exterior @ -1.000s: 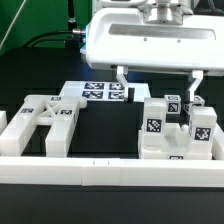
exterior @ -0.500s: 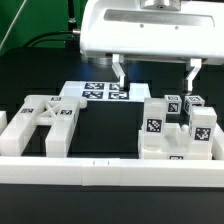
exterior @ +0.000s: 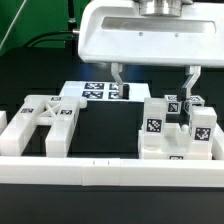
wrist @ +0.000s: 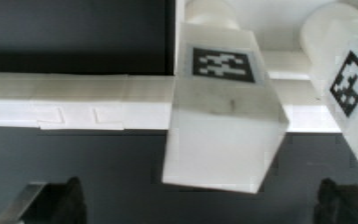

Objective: Assemble chair

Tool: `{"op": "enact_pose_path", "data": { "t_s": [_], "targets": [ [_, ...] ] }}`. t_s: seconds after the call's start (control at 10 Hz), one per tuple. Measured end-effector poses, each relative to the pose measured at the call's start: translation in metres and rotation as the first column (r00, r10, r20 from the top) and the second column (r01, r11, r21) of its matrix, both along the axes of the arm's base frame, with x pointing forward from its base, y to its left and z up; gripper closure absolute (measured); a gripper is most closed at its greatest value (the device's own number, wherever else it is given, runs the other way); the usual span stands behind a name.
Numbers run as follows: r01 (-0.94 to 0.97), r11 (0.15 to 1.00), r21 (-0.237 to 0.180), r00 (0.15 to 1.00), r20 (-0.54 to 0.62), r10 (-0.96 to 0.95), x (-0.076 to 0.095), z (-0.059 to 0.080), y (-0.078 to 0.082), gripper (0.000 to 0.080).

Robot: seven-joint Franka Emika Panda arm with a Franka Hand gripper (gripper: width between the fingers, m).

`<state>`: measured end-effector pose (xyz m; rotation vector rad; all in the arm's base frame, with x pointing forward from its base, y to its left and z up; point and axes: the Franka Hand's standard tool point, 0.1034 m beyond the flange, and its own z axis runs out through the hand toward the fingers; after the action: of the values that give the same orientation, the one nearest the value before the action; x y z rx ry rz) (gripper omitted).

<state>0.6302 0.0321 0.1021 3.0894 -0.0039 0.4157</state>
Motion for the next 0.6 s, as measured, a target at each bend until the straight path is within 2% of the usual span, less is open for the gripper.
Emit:
{"op": "enact_pose_path", "data": {
  "t_s": [0.2, 0.4, 0.6],
  "targets": [
    [0.004, 1.000, 0.016, 0.988, -0.156, -0.002, -0.0028, -0.0001, 0.0023, 0.0151],
    [0.008, 1.000, 0.018, 0.985, -0.174, -0.004, -0.0010, -0.0029, 0.0022, 0.0151],
    [0.044, 0.998, 0.042, 0.983, -0.178, -0.036, -0.0025, -0.0049, 0.0002, 0.0151]
  ]
}}
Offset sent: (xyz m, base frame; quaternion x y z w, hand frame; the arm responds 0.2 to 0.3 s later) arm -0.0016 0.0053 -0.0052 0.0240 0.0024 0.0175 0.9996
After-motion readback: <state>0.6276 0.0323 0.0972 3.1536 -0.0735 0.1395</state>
